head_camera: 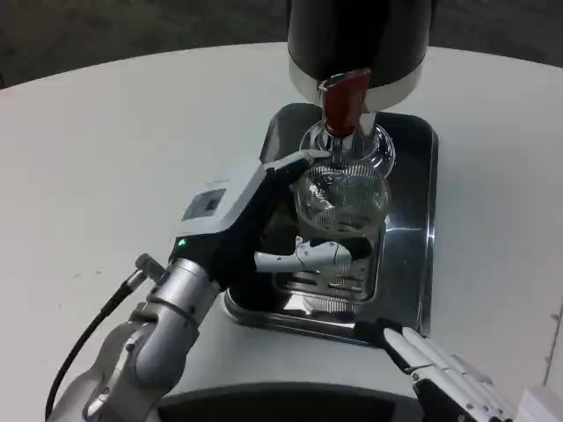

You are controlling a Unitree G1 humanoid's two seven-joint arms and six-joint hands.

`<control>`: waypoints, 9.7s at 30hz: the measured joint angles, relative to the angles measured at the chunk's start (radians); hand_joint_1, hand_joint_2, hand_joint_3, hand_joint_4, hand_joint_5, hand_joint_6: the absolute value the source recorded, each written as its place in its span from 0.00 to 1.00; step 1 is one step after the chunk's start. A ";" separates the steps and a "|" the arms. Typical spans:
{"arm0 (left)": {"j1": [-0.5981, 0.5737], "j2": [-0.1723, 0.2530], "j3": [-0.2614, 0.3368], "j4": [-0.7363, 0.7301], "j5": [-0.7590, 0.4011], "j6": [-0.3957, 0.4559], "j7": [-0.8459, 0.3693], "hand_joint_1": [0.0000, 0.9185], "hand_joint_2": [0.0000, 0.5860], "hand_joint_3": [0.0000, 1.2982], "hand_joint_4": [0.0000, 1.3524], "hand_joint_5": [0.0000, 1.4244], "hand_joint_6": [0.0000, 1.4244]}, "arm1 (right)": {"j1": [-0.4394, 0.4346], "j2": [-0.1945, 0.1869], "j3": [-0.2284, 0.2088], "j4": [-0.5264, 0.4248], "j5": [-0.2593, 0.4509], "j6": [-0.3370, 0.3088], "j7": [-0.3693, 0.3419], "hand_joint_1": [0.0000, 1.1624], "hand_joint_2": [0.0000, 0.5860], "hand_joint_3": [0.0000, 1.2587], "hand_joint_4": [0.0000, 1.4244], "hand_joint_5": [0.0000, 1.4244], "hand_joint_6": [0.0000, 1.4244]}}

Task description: Grasp the cup under the faucet to collect the drink, then remove the cup.

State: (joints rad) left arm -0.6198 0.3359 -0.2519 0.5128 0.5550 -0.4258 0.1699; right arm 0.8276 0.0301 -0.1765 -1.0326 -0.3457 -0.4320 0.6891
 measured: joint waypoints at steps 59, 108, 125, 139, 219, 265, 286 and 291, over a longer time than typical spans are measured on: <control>0.112 0.091 0.394 -0.887 -0.844 0.738 -0.576 0.00 0.08 0.08 0.10 0.12 0.02 | 0.050 -0.007 0.000 0.000 0.021 -0.014 -0.047 0.64 0.86 0.05 0.01 0.00 0.00; -0.004 0.091 0.348 -0.822 -0.981 0.820 -0.715 0.00 0.10 0.14 0.08 0.11 0.06 | 0.088 -0.010 0.006 0.000 0.029 -0.017 -0.062 0.63 0.86 0.06 0.02 0.00 0.00; -0.021 0.077 0.307 -0.703 -0.961 0.721 -0.778 0.00 0.10 0.15 0.08 0.10 0.04 | 0.095 -0.009 0.015 0.000 0.029 -0.017 -0.062 0.63 0.86 0.07 0.03 0.00 0.00; -0.022 0.072 0.307 -0.649 -0.940 0.680 -0.796 0.00 0.12 0.19 0.15 0.14 0.06 | 0.099 -0.009 0.023 0.000 0.029 -0.017 -0.063 0.63 0.86 0.07 0.03 0.00 0.00; -0.025 0.181 0.232 -0.569 -0.700 0.275 -0.863 0.00 0.13 0.23 0.12 0.14 0.04 | 0.105 0.003 0.068 0.000 0.019 -0.015 -0.071 0.63 0.86 0.08 0.04 0.00 0.00; -0.017 0.219 0.190 -0.542 -0.611 0.135 -0.803 0.00 0.14 0.24 0.12 0.15 0.04 | 0.088 0.035 0.106 0.000 -0.013 0.004 -0.081 0.63 0.86 0.09 0.05 0.00 0.00; -0.016 0.228 0.187 -0.543 -0.583 0.105 -0.797 0.00 0.14 0.26 0.13 0.15 0.03 | 0.053 0.039 0.128 -0.001 -0.061 0.065 -0.081 0.75 0.73 0.09 0.05 0.00 0.00; -0.017 0.231 0.186 -0.542 -0.582 0.103 -0.797 0.00 0.14 0.26 0.13 0.15 0.03 | -0.003 0.033 0.101 -0.001 -0.056 0.174 -0.081 0.78 0.61 0.07 0.04 0.00 0.00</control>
State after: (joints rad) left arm -0.6370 0.5669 -0.0663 -0.0291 -0.0274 -0.3229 -0.6268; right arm 0.8249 0.0626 -0.0757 -1.0340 -0.4014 -0.2579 0.6083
